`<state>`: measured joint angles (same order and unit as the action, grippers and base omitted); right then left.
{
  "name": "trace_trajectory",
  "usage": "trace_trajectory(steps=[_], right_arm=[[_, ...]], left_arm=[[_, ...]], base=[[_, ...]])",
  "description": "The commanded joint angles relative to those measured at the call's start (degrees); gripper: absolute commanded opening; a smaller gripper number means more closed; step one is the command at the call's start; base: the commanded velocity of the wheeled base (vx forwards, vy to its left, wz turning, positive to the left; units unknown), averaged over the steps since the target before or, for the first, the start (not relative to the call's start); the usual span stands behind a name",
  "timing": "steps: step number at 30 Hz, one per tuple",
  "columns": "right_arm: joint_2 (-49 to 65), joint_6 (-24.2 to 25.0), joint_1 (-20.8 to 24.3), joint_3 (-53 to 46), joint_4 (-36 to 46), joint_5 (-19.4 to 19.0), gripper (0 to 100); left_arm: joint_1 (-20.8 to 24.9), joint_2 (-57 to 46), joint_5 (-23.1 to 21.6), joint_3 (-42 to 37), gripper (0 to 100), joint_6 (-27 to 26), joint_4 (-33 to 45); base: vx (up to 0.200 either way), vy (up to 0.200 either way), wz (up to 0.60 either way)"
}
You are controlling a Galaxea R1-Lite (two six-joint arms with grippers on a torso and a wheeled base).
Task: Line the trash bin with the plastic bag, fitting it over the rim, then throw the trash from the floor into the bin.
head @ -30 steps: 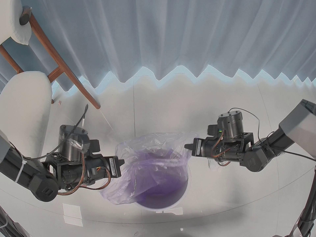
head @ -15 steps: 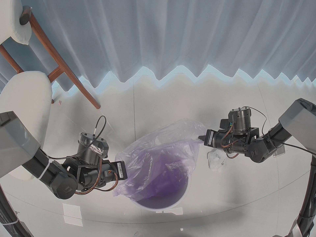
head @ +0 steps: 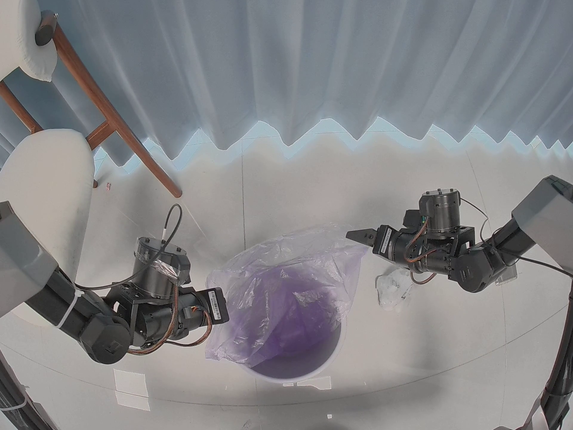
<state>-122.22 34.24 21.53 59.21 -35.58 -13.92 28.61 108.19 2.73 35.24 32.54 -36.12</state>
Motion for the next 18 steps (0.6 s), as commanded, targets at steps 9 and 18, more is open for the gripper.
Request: trace_trajectory(steps=[9, 18], right_arm=[[12.54, 13.83, 6.86, -4.10, 10.89, -0.84, 100], [7.70, 26.23, 14.33, 2.14, 14.93, 1.97, 100]], left_arm=[[3.47, -6.59, 0.08, -3.43, 0, -0.28, -0.62], [3.64, -6.68, 0.08, -3.78, 0, -0.37, -0.71]], base=[[0.000, 0.000, 0.00], [0.000, 0.000, 0.00]])
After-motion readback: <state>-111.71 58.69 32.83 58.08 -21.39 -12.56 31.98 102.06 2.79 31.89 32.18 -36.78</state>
